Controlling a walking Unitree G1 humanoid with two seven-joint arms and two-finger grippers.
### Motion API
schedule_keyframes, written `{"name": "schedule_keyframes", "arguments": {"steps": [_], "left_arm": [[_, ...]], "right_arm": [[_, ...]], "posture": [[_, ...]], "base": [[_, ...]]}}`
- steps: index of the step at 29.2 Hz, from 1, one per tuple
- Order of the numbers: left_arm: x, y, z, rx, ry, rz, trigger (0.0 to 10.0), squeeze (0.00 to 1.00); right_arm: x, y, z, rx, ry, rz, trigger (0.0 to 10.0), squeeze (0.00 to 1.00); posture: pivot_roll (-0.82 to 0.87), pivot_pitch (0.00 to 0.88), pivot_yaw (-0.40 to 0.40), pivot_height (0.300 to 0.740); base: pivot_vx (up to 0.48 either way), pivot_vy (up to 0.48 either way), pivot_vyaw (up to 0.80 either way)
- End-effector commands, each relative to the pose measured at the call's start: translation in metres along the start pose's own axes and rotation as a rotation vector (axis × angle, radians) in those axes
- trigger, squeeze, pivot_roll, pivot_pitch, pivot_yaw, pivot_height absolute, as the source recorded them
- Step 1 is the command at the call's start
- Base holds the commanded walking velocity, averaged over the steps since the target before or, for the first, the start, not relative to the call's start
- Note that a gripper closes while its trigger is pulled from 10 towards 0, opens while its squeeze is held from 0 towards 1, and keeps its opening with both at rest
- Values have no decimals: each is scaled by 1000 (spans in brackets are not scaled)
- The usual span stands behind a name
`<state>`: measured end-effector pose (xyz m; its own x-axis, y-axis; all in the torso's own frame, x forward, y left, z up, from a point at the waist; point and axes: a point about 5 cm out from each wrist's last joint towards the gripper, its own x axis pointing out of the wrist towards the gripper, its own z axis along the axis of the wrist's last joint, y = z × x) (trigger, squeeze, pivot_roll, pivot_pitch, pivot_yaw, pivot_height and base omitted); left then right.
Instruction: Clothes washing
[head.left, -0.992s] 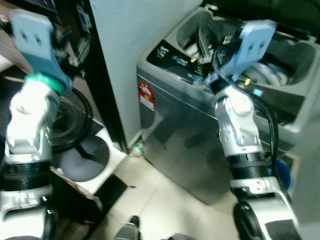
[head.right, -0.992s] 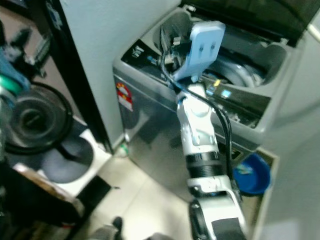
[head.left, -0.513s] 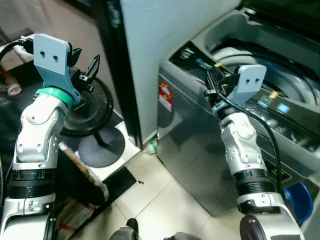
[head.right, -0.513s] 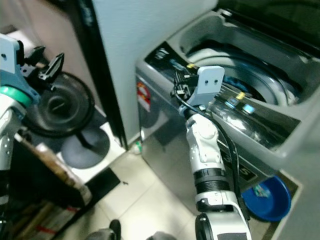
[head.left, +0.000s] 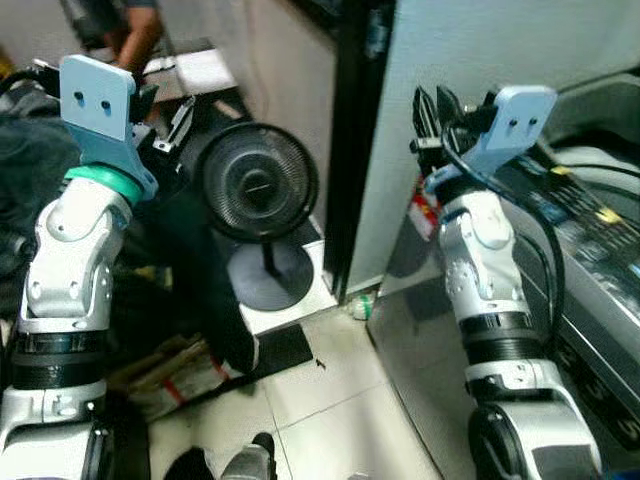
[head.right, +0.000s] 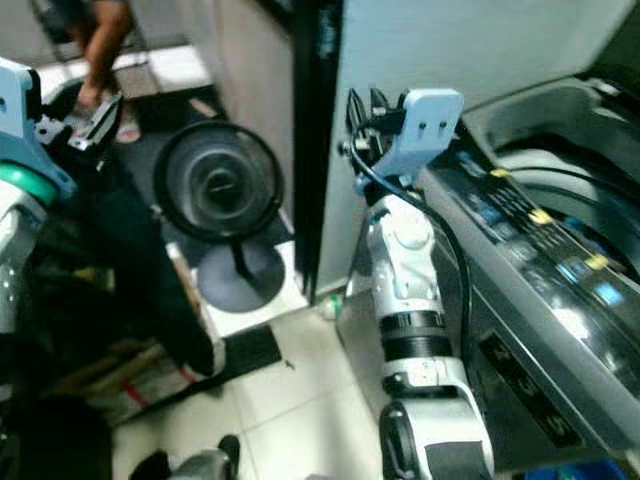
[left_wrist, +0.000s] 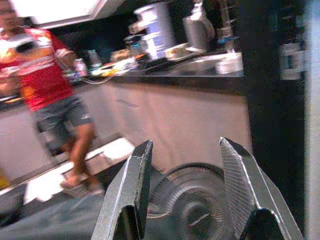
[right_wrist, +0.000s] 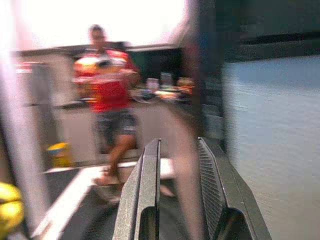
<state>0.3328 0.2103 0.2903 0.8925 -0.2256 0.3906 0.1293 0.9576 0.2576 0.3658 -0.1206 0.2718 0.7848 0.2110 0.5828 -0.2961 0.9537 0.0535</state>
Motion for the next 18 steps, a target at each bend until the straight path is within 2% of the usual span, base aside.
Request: {"name": "schedule_keyframes", "arguments": {"steps": [1, 12, 18], "left_arm": [[0, -1, -2, -1, 7, -6, 10000, 0], [0, -1, -2, 2, 1, 5, 10000, 0], [1, 0, 0, 20, -13, 21, 10000, 0]], "right_arm": [[-5, -5, -4, 8, 12, -22, 10000, 0], [-4, -4, -3, 14, 7, -16, 10000, 0], [-3, 1, -4, 63, 11, 2, 10000, 0]], "posture": [[129, 20, 45, 740], [129, 21, 43, 740], [128, 26, 44, 740]], "base": [[0, 0, 781], [0, 0, 781], [469, 0, 73]]}}
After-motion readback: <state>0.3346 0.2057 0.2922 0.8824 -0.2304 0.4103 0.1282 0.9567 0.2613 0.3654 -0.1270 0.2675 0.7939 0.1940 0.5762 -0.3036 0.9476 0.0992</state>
